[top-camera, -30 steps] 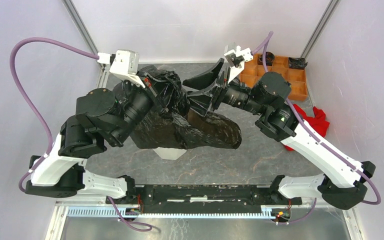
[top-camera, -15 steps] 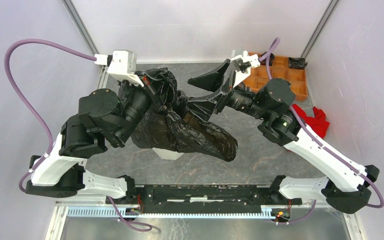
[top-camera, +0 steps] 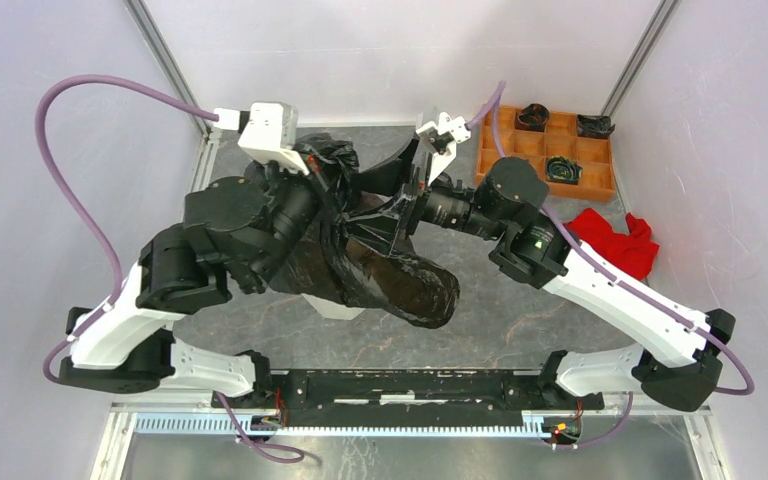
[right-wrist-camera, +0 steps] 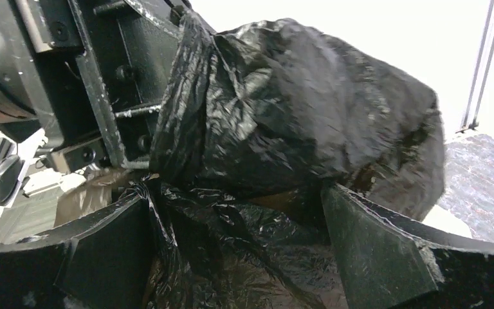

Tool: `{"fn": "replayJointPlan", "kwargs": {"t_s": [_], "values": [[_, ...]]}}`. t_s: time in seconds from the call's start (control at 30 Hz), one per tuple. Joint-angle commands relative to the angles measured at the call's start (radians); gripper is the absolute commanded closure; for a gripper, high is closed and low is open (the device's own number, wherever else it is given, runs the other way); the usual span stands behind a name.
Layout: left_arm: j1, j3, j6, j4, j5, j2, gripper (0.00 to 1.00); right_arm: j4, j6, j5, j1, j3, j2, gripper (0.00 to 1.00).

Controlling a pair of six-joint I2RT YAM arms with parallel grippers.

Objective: Put the trash bags into the trash bin

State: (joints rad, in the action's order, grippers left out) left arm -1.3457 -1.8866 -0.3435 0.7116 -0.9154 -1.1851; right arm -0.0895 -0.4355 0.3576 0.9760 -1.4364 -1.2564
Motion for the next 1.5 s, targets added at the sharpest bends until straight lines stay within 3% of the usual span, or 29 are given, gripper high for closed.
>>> {"fn": "replayJointPlan", "kwargs": {"t_s": [0.0, 0.13, 0.2, 0.3, 0.4, 0.43, 0.5, 0.6, 0.63, 0.83, 0.93, 1.07, 1.23, 1.37, 1.47], "values": [[-0.001, -0.060, -0.003, -0.038, -0.012, -0.048, 0.98, -0.035, 0.035, -0.005, 0.016, -0.023, 0.001, 0.02], [0.000, -0.068, -0.010, -0.048, 0.023, -0.068, 0.98, -0.052, 0.031, -0.068, 0.016, -0.022, -0.015, 0.06], [0.000, -0.068, -0.034, -0.036, 0.049, -0.068, 0.98, -0.078, 0.019, -0.127, 0.016, -0.003, -0.010, 0.18], [-0.001, -0.065, -0.059, -0.005, 0.085, -0.055, 0.91, -0.108, 0.012, -0.178, 0.016, 0.011, -0.006, 0.51], [-0.001, -0.050, -0.079, 0.021, 0.100, -0.021, 0.64, -0.105, 0.005, -0.217, 0.014, 0.016, -0.010, 0.92], [-0.001, -0.043, -0.086, 0.028, 0.112, -0.003, 0.53, -0.097, 0.001, -0.222, 0.011, 0.017, -0.014, 0.99], [-0.001, -0.011, -0.097, 0.043, 0.135, 0.039, 0.26, -0.095, -0.014, -0.192, -0.002, 0.018, -0.023, 0.99], [-0.001, 0.065, -0.119, 0.068, 0.153, 0.130, 0.02, -0.104, -0.047, -0.136, -0.031, 0.033, -0.029, 0.99], [-0.001, 0.096, -0.129, 0.082, 0.149, 0.166, 0.00, -0.112, -0.063, -0.109, -0.048, 0.042, -0.030, 0.99], [-0.001, 0.216, -0.301, 0.283, 0.045, 0.351, 0.01, -0.143, -0.138, 0.062, -0.140, 0.046, -0.068, 0.99], [-0.001, 0.267, -0.397, 0.392, -0.034, 0.402, 0.13, -0.137, -0.138, 0.111, -0.157, 0.038, -0.079, 0.99], [0.000, 0.285, -0.539, 0.531, -0.135, 0.354, 0.34, -0.130, -0.127, 0.134, -0.165, 0.039, -0.077, 0.99], [-0.001, 0.317, -0.740, 0.719, -0.189, 0.227, 0.45, -0.083, -0.092, 0.120, -0.170, 0.037, -0.052, 0.99], [0.000, 0.412, -0.838, 0.752, -0.214, 0.257, 0.46, -0.069, -0.081, 0.112, -0.178, 0.037, -0.044, 0.99], [0.001, 0.494, -0.900, 0.753, -0.235, 0.316, 0.34, -0.067, -0.075, 0.107, -0.179, 0.048, -0.036, 0.99]]}}
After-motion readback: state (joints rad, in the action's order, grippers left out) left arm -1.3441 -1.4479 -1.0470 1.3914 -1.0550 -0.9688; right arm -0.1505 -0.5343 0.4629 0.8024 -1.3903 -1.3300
